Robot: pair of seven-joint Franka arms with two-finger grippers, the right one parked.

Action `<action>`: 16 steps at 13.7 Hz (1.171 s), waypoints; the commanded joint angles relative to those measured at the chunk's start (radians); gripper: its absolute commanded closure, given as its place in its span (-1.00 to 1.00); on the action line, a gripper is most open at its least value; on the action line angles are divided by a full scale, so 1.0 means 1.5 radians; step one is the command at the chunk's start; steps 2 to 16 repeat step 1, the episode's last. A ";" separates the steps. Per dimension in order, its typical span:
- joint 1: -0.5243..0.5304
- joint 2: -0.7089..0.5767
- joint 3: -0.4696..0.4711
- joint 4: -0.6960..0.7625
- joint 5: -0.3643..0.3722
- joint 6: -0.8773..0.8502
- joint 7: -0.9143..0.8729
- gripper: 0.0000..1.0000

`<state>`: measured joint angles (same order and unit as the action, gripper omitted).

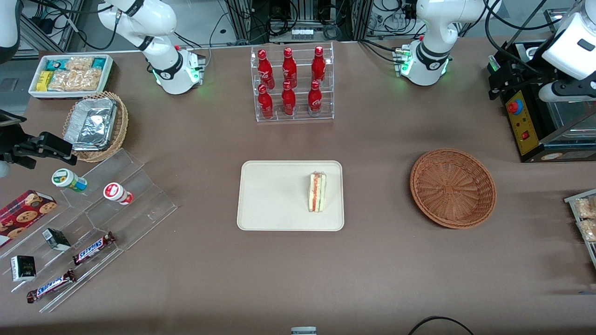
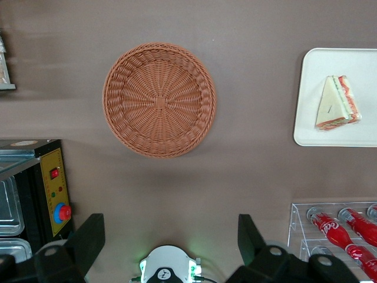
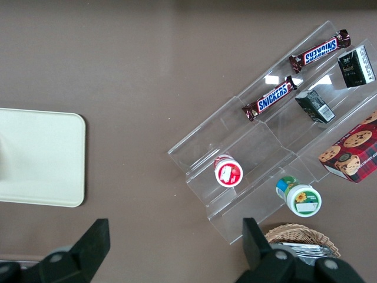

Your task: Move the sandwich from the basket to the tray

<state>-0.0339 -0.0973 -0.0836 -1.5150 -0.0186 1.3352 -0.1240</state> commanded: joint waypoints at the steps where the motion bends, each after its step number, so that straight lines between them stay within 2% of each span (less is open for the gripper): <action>1: 0.034 -0.010 -0.002 0.000 -0.024 -0.010 0.007 -1.00; 16: 0.034 -0.010 -0.002 0.000 -0.024 -0.010 0.007 -1.00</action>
